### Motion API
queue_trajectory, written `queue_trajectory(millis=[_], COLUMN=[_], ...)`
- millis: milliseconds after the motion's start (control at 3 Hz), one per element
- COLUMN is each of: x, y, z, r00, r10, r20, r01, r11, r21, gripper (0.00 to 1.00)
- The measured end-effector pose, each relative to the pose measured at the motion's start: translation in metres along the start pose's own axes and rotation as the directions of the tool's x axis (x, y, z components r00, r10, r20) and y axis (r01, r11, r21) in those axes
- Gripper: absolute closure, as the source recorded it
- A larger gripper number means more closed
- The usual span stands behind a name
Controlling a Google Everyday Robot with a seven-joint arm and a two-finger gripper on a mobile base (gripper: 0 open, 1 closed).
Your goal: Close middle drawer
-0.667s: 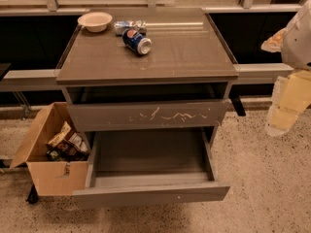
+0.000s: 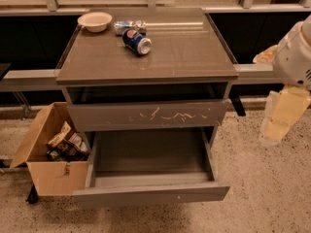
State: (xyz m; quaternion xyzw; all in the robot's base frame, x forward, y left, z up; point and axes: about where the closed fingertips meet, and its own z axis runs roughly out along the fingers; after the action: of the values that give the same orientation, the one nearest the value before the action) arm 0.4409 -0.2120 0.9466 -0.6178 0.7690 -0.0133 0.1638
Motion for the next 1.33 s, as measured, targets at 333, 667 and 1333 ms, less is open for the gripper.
queue_trajectory(millis=[333,667,1333], x=[0.0,-0.003,-0.01], y=[0.016,0.041,0.077], z=[0.059,0.131,0.2], r00=[0.998,0.992,0.986], r10=[-0.058,-0.108,-0.129], r20=[0.037,0.067,0.102], r01=[0.06,0.117,0.152], r11=[0.9964,0.982,0.955], r21=[-0.06,-0.148,-0.255], gripper=[0.0,0.0,0.0])
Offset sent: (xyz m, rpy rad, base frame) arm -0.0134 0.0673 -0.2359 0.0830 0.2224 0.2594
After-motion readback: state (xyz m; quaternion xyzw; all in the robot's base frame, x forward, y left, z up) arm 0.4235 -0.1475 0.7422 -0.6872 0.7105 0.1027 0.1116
